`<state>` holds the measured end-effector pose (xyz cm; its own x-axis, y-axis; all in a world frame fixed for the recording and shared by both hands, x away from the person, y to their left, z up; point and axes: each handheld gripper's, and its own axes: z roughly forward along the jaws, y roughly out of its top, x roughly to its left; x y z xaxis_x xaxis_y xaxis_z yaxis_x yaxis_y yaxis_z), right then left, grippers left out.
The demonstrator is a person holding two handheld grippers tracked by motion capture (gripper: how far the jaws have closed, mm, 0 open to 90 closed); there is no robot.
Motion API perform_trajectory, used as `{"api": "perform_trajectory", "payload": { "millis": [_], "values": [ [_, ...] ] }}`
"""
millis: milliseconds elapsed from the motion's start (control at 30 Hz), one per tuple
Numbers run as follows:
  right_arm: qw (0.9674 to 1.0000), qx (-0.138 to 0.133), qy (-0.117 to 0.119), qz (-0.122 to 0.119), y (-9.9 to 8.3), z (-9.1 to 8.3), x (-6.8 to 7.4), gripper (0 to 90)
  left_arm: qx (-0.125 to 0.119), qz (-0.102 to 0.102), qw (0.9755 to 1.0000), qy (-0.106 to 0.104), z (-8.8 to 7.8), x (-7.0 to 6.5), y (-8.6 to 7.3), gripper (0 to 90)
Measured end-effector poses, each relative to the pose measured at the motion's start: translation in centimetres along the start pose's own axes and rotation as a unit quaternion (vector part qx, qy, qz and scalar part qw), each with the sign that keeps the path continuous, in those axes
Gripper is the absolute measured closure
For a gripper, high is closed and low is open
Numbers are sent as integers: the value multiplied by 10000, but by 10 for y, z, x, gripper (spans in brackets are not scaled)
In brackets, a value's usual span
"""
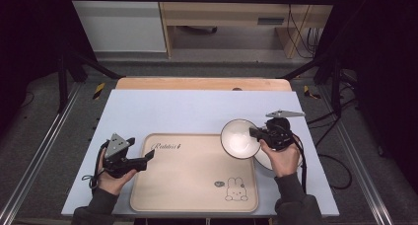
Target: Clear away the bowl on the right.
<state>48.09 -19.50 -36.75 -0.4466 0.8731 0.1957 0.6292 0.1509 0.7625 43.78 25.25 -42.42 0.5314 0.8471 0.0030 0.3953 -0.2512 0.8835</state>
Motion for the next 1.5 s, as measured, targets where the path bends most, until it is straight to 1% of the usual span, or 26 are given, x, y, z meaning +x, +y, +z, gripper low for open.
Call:
{"api": "perform_trajectory", "payload": {
  "millis": [133, 267, 300, 533, 567, 600, 633, 700, 767, 867, 933, 1000, 1067, 1167, 1267, 1333, 1367, 1500],
  "values": [
    [10000, -20, 47, -38, 3, 3, 3, 827, 10, -3, 10000, 3, 0, 0, 0, 160],
    [9999, 4, 101, -56, 7, 11, 11, 827, 5, -19, 10000, -2, 0, 1, 0, 160],
    [9999, 4, 101, -56, 7, 11, 11, 827, 5, -19, 10000, -2, 0, 1, 0, 160],
    [9997, 47, 184, -180, 14, 23, 21, 827, 3, -22, 10000, -8, 0, 1, 0, 161],
    [9997, 47, 184, -180, 14, 23, 21, 827, 3, -22, 10000, -8, 0, 1, 0, 161],
    [9996, 71, 208, -176, 15, 25, 24, 827, 5, -19, 10000, -6, 0, 1, 0, 161],
    [9996, 39, 208, -213, 16, 26, 25, 827, 7, -18, 10000, -8, 0, 1, 0, 161],
    [9995, 35, 220, -208, 17, 27, 26, 827, 7, -24, 10000, -9, 0, 1, -1, 161],
    [9993, 40, 259, -256, 19, 30, 30, 826, 15, -11, 10000, -14, 0, 1, -1, 161],
    [9992, 18, 307, -247, 19, 32, 32, 827, 18, -7, 10000, -16, 0, 1, -1, 161],
    [9992, 64, 325, -244, 19, 36, 36, 827, 22, -2, 10000, -16, 0, 1, -1, 161],
    [9990, 83, 318, -309, 19, 40, 40, 827, 17, -8, 10000, -17, 0, 1, -1, 161],
    [9989, 74, 324, -316, 19, 41, 40, 827, 14, -12, 10000, -16, 0, 1, -1, 161],
    [9987, 106, 396, -319, 19, 47, 44, 826, 15, -12, 10000, -17, 0, 1, -1, 161],
    [9986, 138, 421, -291, 19, 50, 46, 827, 15, -7, 10000, -20, -1, 1, 0, 161],
    [9984, 133, 436, -334, 19, 54, 47, 827, 16, -7, 10000, -20, -1, 1, 0, 161],
    [9985, 167, 426, -310, 19, 57, 48, 826, 14, -9, 10000, -21, -1, 1, -1, 161],
    [9983, 193, 460, -313, 19, 61, 50, 826, 18, -12, 10000, -22, 0, 1, -1, 161]
  ]
}}
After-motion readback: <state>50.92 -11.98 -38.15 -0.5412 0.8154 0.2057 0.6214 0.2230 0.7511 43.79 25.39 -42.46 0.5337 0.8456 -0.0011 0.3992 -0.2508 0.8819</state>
